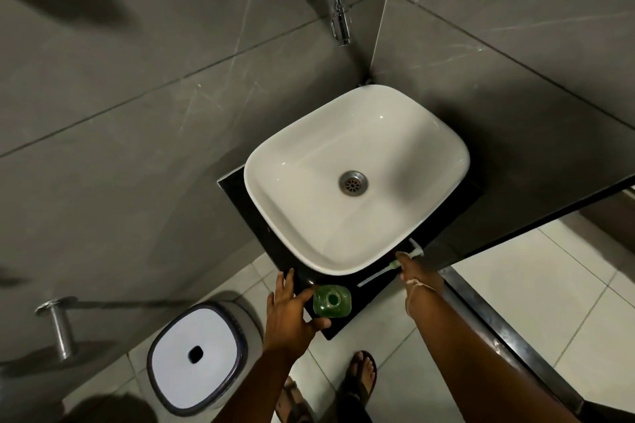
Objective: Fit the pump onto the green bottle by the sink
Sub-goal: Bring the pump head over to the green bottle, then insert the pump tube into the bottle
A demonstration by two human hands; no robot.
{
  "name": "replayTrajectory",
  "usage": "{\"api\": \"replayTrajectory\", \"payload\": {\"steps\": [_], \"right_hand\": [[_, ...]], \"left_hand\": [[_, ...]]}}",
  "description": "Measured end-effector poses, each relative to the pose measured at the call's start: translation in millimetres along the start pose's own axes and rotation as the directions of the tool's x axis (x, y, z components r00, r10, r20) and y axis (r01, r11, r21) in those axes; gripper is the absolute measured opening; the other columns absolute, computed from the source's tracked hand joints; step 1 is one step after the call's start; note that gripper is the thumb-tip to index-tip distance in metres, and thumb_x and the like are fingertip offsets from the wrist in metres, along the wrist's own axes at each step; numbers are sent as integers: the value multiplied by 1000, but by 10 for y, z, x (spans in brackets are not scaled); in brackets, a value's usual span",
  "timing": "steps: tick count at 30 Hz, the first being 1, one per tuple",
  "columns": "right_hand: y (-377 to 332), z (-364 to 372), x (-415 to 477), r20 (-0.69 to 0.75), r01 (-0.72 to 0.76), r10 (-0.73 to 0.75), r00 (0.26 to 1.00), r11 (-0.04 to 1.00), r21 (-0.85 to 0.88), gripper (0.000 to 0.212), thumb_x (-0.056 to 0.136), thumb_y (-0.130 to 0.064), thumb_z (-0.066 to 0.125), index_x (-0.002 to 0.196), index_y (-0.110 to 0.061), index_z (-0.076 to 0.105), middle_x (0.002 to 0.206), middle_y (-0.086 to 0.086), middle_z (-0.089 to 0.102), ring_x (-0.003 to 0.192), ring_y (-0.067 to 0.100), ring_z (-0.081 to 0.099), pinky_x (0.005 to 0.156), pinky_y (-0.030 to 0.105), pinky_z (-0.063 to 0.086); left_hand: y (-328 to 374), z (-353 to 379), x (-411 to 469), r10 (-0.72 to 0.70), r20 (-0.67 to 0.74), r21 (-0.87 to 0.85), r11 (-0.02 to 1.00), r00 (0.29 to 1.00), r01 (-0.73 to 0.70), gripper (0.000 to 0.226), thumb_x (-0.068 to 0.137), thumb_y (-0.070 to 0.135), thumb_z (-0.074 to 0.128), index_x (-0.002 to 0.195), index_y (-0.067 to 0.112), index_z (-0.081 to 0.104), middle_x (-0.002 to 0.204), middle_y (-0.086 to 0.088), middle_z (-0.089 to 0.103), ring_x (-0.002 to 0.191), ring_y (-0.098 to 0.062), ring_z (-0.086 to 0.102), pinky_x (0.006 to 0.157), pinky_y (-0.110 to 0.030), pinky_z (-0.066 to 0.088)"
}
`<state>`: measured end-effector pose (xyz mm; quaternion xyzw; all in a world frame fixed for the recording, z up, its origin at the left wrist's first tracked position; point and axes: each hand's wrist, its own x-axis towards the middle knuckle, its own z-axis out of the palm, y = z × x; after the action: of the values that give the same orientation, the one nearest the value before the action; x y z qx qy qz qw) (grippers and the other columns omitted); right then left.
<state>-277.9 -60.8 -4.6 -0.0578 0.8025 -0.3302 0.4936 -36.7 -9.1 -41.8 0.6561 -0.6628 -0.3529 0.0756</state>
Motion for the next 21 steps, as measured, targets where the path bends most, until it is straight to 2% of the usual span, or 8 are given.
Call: {"api": "replayTrajectory", "payload": {"steps": [2,4,7,11,15,17,19,21], "right_hand": [[50,-154,-317,-106,185,-182,978,982,25,48,76,-53,71,97,-10,72,104,14,73,96,27,65,83,36,49],[149,-307,-720,-101,385,-381,919,923,21,42,69,-61,71,80,-21,75,84,-1,77,82,14,68,72,28,47],[221,-284,-1197,-10,592,-592,806,806,-6,45,61,-70,68,86,-33,74,89,-11,74,85,0,65,76,28,46],[295,-3,-1396,-4,781,-786,618,615,-108,27,65,-59,69,82,-39,69,95,-13,67,96,14,59,80,30,47],[459,189,-1238,21,864,-885,465,448,-231,40,72,-60,68,89,-25,76,90,-26,62,96,4,53,79,26,45],[582,220,-1144,61,866,-888,455,426,-264,42,72,-61,68,92,-25,77,90,-24,63,96,2,53,79,29,47],[690,247,-1081,98,848,-867,488,444,-289,43,71,-61,68,96,-28,76,91,-17,66,95,8,54,79,42,50],[752,287,-1036,109,836,-856,505,454,-309,44,68,-62,66,100,-32,75,92,-18,64,94,13,54,79,48,50]], "left_hand": [[-33,18,11,18,-3,19,1000,1000,-18,69,67,56,75,130,43,50,162,-5,5,148,-25,-9,120,-54,8],[-54,28,23,34,-3,17,999,999,-34,70,65,60,73,129,43,51,162,-5,4,148,-24,-10,120,-53,5],[-86,12,18,48,-2,6,999,999,-48,69,63,62,73,127,45,52,162,-4,4,148,-22,-11,120,-54,3],[-94,14,16,63,-10,53,997,998,-63,69,65,61,72,129,47,48,162,-4,3,148,-22,-12,120,-55,4],[-105,32,24,48,-2,89,995,999,-48,71,66,61,72,131,49,45,162,-3,1,147,-22,-14,120,-55,3],[-108,32,37,48,6,106,993,999,-48,72,66,63,70,132,50,44,162,-2,0,147,-22,-15,119,-55,2],[-117,35,47,52,8,130,990,999,-53,72,66,66,68,132,50,44,162,-2,-1,147,-23,-15,119,-55,1],[-133,45,49,56,5,156,986,998,-56,73,66,67,67,133,50,42,162,-2,-1,147,-23,-16,119,-55,1]]}}
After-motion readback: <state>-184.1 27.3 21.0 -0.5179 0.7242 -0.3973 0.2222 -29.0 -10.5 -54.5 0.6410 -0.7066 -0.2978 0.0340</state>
